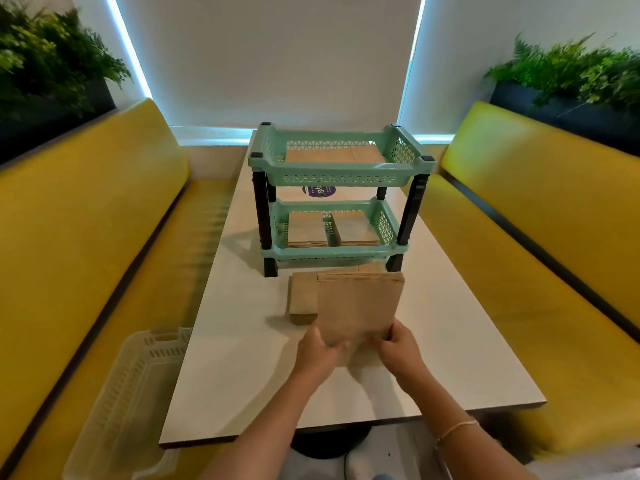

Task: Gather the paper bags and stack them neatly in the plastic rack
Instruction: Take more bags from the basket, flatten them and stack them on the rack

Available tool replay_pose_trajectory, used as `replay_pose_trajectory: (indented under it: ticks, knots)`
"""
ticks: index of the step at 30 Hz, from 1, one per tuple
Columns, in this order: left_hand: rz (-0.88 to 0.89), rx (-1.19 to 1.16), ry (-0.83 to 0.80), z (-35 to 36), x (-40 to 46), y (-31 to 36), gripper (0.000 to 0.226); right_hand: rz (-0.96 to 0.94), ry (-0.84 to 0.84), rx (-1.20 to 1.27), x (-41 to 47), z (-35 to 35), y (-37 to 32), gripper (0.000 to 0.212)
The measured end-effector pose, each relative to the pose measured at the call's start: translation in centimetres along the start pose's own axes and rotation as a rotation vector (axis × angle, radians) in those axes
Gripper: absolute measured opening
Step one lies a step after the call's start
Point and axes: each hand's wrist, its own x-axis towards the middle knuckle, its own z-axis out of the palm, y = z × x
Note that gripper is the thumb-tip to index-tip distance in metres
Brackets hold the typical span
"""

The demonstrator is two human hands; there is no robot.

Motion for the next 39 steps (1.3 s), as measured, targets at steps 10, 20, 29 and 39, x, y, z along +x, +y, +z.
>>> replay_pose_trajectory:
  ticks: [10,20,29,39]
  knots:
    - [0.054,0.279,-0.137,-2.0,0.6,-0.9,0.040,0.018,-0.042,0.171,-0.5,-0.2,-1.5,0.025]
    - [0.151,-0.283,-0.033,-8.5,0.8,3.7,0.031,-0.028,0.025,0.505,0.5,-5.2,-3.4,0.033]
    - [0.050,-0.159,0.048,-4.5,0.9,-1.0,0.031,0.032,0.170,0.187,0.2,-2.0,0.4,0.030]
    - [0.036,0.007,0.107,-4.3,0.9,-1.1,0.038,0.082,0.070,0.126,-0.3,-2.0,1.2,0.024]
